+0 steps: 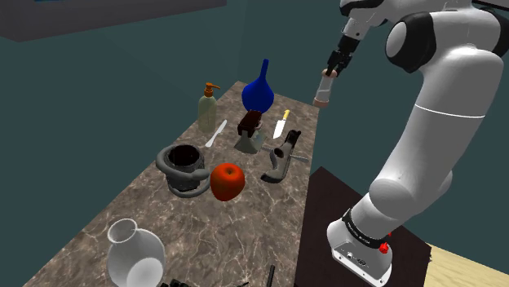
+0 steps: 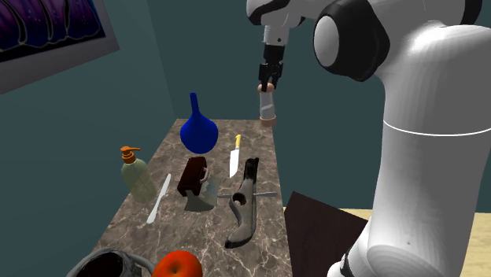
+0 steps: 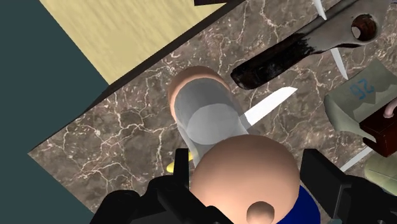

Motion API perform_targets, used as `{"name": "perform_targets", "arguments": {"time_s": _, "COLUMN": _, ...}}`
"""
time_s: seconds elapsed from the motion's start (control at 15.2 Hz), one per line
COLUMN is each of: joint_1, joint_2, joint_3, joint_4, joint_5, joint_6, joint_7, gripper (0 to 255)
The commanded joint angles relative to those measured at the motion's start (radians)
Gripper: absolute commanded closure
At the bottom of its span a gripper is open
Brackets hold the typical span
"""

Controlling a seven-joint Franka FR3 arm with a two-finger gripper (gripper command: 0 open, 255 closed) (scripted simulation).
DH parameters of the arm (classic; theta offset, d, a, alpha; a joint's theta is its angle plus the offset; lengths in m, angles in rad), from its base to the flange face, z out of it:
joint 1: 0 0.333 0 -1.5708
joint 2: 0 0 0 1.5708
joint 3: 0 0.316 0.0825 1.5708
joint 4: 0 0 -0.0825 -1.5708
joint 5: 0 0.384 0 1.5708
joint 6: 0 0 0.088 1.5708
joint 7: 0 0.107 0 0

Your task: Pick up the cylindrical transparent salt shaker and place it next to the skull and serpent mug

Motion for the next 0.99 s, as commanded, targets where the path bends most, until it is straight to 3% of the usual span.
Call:
{"name": "perform_targets", "arguments": {"time_s": 0.0, "joint_1": -0.004, "joint_2": 0.002, "joint_3": -0.001, "joint_4": 0.03, "joint_5": 0.0, "joint_6": -0.028, "joint_7": 0.003, "gripper": 255}}
{"name": "perform_targets", "arguments": {"time_s": 0.92, "joint_1": -0.054, "joint_2": 0.047, "joint_3": -0.003, "joint_4": 0.282, "joint_5": 0.025, "joint_6": -0.238, "joint_7": 0.02, "gripper": 255}}
